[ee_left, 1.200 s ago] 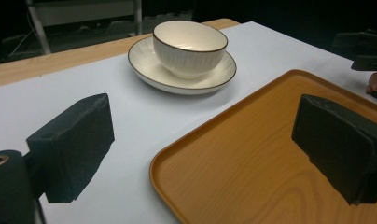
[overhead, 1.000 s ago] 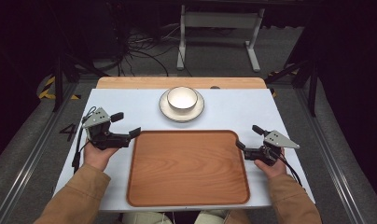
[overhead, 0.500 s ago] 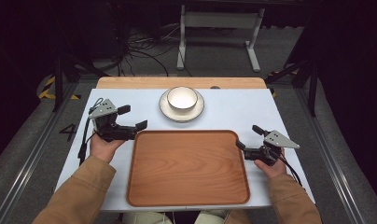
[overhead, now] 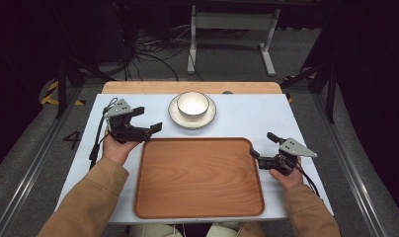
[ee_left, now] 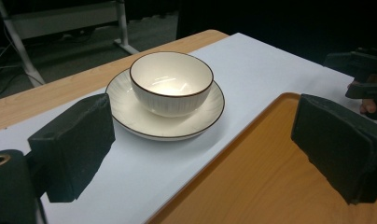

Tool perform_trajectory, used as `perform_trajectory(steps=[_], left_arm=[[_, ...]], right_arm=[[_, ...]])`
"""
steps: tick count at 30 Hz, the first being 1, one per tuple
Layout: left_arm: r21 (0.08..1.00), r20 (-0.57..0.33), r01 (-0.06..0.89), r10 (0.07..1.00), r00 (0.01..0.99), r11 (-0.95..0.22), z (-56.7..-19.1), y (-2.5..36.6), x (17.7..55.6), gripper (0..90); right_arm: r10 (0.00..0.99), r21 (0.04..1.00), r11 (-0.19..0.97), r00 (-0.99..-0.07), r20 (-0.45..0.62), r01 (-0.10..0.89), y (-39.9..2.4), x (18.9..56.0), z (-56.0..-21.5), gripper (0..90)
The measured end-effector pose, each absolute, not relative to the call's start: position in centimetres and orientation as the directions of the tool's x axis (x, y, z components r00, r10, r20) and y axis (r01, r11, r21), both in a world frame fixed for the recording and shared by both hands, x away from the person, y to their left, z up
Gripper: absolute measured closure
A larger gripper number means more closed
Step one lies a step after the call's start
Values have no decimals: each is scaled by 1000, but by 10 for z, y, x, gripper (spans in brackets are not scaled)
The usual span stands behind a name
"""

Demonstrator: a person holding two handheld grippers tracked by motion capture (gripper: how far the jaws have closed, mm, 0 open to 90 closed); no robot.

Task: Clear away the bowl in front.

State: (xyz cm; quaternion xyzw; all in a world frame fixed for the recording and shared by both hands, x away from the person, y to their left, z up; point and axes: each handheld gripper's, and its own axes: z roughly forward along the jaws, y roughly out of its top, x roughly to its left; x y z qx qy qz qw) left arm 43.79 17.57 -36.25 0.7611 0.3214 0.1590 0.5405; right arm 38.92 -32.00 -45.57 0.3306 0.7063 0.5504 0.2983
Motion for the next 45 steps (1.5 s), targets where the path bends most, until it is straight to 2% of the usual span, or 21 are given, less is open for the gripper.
perform_trajectory(steps=[23, 45], left_arm=[[925, -97, 299, 614, 783, -236, -348, 138, 473, 79], [917, -75, 299, 623, 778, -264, -347, 119, 509, 92]], right_arm=[[796, 975, 174, -603, -56, 138, -320, 389, -456, 62], [796, 975, 173, -603, -55, 139, -320, 389, -456, 62]])
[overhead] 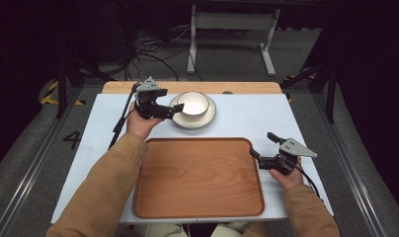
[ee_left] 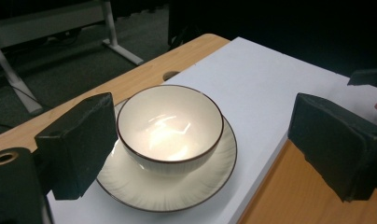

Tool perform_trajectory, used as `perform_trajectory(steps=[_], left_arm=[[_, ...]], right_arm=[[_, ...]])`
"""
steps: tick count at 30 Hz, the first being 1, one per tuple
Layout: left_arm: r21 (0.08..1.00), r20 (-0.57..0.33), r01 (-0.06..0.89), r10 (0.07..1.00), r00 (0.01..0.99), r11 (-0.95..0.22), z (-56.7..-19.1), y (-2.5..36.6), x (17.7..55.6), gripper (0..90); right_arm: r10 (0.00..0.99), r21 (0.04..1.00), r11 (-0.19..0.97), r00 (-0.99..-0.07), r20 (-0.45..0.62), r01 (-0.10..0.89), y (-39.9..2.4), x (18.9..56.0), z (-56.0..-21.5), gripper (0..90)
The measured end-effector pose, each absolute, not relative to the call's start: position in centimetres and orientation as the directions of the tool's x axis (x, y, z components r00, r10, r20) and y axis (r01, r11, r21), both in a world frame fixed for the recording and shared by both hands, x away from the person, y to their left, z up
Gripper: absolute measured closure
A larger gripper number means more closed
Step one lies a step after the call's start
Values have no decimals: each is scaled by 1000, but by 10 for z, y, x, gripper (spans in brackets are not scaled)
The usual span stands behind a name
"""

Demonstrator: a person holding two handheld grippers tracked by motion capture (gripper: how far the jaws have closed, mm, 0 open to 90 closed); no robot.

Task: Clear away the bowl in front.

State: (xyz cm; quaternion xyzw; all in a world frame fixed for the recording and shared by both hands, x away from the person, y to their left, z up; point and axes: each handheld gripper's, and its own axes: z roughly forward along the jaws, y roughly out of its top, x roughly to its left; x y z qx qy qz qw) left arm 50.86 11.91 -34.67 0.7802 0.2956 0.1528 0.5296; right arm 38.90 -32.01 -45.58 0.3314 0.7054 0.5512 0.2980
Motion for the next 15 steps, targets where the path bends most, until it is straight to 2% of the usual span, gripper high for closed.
perform_trajectory(steps=[6, 9, 15], left_arm=[[912, -85, 309, 613, 785, -269, -343, 115, 516, 94], [908, -90, 315, 605, 791, -277, -343, 112, 518, 149], [881, -97, 337, 571, 815, -332, -347, 101, 528, 183]], right_arm=[[797, 975, 172, -601, -55, 139, -320, 389, -456, 62], [797, 975, 172, -601, -55, 139, -320, 389, -456, 62], [797, 975, 173, -601, -56, 138, -320, 389, -456, 62]])
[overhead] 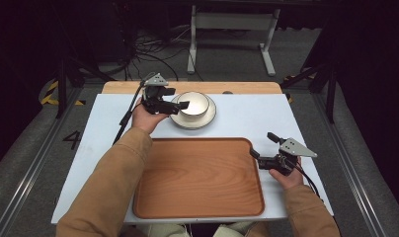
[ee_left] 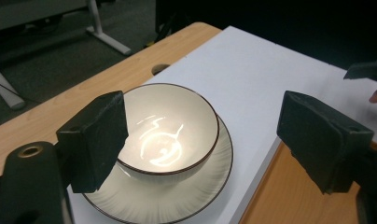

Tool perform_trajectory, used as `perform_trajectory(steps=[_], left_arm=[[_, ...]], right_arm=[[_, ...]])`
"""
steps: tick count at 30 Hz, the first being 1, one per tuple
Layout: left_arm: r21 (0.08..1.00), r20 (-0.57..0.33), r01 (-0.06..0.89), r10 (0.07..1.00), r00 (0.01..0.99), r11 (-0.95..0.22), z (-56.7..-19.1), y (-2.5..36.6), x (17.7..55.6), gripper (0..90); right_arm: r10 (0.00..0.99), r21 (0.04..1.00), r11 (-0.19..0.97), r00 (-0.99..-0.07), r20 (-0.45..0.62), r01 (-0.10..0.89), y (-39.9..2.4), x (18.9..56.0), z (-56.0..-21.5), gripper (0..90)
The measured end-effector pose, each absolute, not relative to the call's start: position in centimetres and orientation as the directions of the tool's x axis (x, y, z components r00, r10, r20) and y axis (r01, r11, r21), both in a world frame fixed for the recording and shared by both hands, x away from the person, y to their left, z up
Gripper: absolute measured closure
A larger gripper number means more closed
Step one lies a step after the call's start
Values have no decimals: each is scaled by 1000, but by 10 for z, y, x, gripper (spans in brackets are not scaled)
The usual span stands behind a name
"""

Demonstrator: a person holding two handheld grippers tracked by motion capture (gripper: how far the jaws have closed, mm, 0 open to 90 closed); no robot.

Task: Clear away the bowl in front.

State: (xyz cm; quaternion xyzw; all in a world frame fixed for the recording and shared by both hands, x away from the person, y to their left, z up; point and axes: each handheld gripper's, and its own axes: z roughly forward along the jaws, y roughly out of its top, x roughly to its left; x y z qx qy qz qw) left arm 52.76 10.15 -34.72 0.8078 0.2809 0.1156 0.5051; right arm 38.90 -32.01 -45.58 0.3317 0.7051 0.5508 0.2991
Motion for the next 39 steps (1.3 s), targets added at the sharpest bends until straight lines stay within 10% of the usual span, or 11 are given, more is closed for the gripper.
perform_trajectory(steps=[9, 39], left_arm=[[863, -69, 320, 535, 842, -392, -352, 90, 540, 323], [740, -40, 381, 529, 848, -554, -402, 52, 562, 362]], right_arm=[[800, 975, 171, -597, -56, 138, -320, 389, -456, 62], [801, 976, 167, -596, -52, 140, -320, 389, -456, 60]])
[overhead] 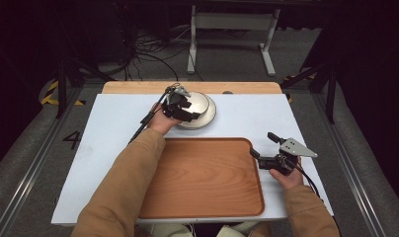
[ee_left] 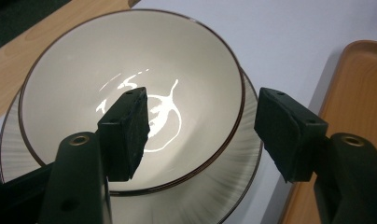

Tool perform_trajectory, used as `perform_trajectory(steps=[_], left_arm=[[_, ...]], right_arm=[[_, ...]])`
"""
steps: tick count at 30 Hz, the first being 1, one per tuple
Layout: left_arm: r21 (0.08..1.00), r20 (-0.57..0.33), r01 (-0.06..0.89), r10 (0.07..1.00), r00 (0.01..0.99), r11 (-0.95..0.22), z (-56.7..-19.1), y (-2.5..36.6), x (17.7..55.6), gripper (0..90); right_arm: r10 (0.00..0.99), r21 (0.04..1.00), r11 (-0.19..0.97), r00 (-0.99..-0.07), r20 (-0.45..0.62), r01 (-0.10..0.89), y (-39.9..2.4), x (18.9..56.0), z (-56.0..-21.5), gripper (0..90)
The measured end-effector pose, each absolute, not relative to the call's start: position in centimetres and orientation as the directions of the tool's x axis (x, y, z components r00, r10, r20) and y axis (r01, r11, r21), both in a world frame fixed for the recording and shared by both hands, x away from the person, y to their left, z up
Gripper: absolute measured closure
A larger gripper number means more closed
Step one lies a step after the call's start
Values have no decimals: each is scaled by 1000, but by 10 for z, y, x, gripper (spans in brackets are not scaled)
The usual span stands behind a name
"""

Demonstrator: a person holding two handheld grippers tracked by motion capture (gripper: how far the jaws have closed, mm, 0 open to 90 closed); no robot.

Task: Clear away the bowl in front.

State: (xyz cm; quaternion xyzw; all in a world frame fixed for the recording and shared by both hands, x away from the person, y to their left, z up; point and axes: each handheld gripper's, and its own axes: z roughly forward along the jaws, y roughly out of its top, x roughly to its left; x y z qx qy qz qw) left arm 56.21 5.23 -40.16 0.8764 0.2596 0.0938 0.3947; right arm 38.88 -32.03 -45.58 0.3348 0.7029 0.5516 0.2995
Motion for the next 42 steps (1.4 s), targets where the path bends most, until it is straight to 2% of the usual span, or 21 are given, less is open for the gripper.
perform_trajectory(steps=[4, 9, 17, 22, 29, 36, 42], left_arm=[[738, -70, 412, 547, 834, -534, -403, 54, 565, 359], [724, -108, 437, 538, 836, -533, -405, 51, 568, 415], [685, -56, 402, 507, 860, -607, -406, 37, 570, 486], [662, -48, 398, 494, 868, -635, -409, 32, 571, 570], [623, -19, 382, 475, 880, -683, -412, 25, 571, 640], [601, 12, 348, 444, 896, -720, -409, 17, 569, 783], [587, 21, 349, 445, 896, -730, -409, 14, 569, 792]], right_arm=[[801, 976, 166, -596, -50, 141, -320, 389, -456, 60], [801, 976, 167, -597, -50, 141, -320, 389, -456, 62], [803, 976, 164, -595, -48, 143, -320, 389, -456, 60], [803, 976, 165, -594, -50, 140, -320, 389, -456, 60], [802, 976, 165, -595, -50, 140, -320, 389, -456, 59], [801, 976, 164, -596, -50, 140, -320, 389, -456, 59], [801, 977, 164, -596, -49, 140, -321, 389, -456, 59]])
